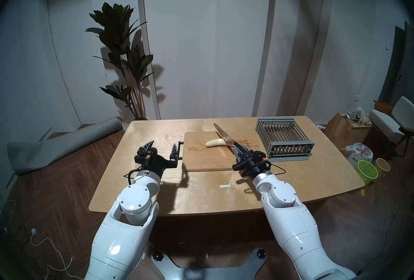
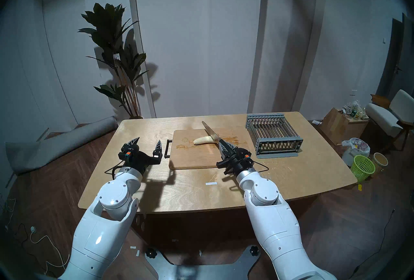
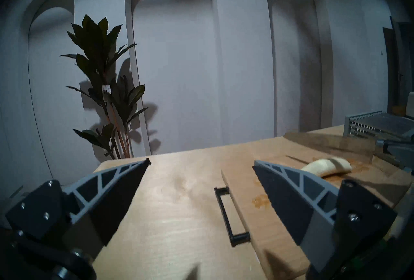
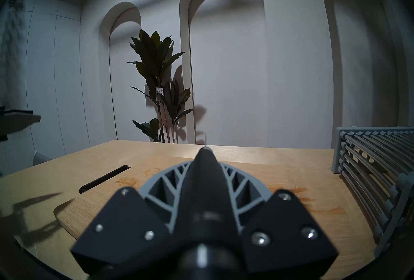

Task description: Cut the banana into four pieces on the cutting board

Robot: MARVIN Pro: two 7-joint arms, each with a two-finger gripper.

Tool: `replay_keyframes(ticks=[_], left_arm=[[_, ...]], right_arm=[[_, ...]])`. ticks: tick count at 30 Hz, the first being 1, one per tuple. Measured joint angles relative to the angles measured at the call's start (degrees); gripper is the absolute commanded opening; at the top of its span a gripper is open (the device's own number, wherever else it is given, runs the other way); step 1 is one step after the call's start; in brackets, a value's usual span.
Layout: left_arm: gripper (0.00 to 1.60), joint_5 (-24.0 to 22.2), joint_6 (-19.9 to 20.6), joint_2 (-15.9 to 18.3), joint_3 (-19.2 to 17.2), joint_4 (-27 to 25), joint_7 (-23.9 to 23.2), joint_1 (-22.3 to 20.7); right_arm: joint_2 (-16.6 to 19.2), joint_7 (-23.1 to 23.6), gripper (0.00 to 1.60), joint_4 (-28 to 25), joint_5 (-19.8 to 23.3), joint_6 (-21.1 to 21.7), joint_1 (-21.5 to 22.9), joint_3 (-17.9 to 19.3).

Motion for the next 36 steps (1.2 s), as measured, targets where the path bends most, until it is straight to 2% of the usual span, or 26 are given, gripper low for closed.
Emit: replay_keyframes(ticks=[12, 16, 18, 21, 22, 23, 24, 25, 26, 30, 31, 32, 33, 34, 36], left_arm=[[1.6, -4.7, 0.4, 0.8, -4.7, -6.4, -4.6, -6.1], [1.6, -6.1, 2.0, 1.8, -2.6, -7.0, -8.7, -8.5], [1.6, -7.4, 4.1, 2.6, 0.7, -6.2, -12.5, -10.5], [1.6, -8.1, 5.9, 3.6, 3.7, -4.3, -15.7, -12.2], [1.56, -8.3, 6.3, 3.8, 4.4, -3.9, -16.4, -12.5], [1.28, -8.6, 6.9, 4.1, 5.6, -2.9, -17.9, -13.2], [1.22, -8.7, 7.3, 4.3, 6.1, -2.4, -18.6, -13.6], [1.53, -8.8, 8.1, 4.7, 7.1, -1.3, -20.5, -14.4], [1.6, -8.8, 8.4, 4.8, 7.3, -0.8, -21.2, -14.7], [1.6, -8.6, 9.9, 5.2, 7.4, 1.7, -25.3, -16.7], [0.78, -8.5, 10.1, 5.2, 7.3, 2.1, -25.9, -17.0], [0.36, -8.1, 10.5, 5.2, 6.9, 2.9, -26.7, -17.8], [0.36, -7.9, 10.7, 5.1, 6.8, 3.4, -27.1, -18.2], [0.0, -7.7, 10.9, 5.1, 6.6, 3.8, -27.3, -18.6], [0.0, -7.0, 11.3, 4.7, 6.3, 5.2, -28.1, -19.7]], right_arm=[[-0.1, 0.2, 0.0, 0.0, 0.0, 0.0, -0.4, -0.5], [-0.1, 0.2, 0.0, 0.0, 0.1, 0.0, -0.6, -0.6], [-0.1, 0.0, 0.0, 0.0, 0.1, 0.0, -0.8, -0.6], [-0.1, -0.1, 0.0, 0.0, 0.1, 0.0, -0.9, -0.7], [-0.1, -0.1, 0.0, 0.0, 0.1, 0.0, -0.9, -0.7], [-0.1, -0.2, 0.0, 0.0, 0.1, 0.0, -0.9, -0.7], [-0.1, -0.3, 0.0, 0.0, 0.1, 0.0, -0.9, -0.7], [-0.1, -0.4, 0.0, 0.0, 0.1, 0.0, -0.9, -0.8], [-0.1, -0.5, 0.0, 0.0, 0.1, 0.0, -0.9, -0.8], [-0.1, -0.8, 0.0, -0.1, 0.1, 0.0, -1.0, -0.9], [-0.1, -0.8, 0.0, -0.1, 0.1, 0.0, -1.0, -0.9], [-0.1, -0.9, 0.0, -0.1, 0.1, 0.0, -1.0, -0.9], [-0.1, -1.0, 0.0, -0.2, 0.1, 0.0, -1.0, -1.0], [-0.1, -1.0, 0.0, -0.2, 0.1, 0.0, -1.1, -1.0], [-0.1, -1.1, 0.0, -0.2, 0.1, 0.0, -1.1, -1.1]])
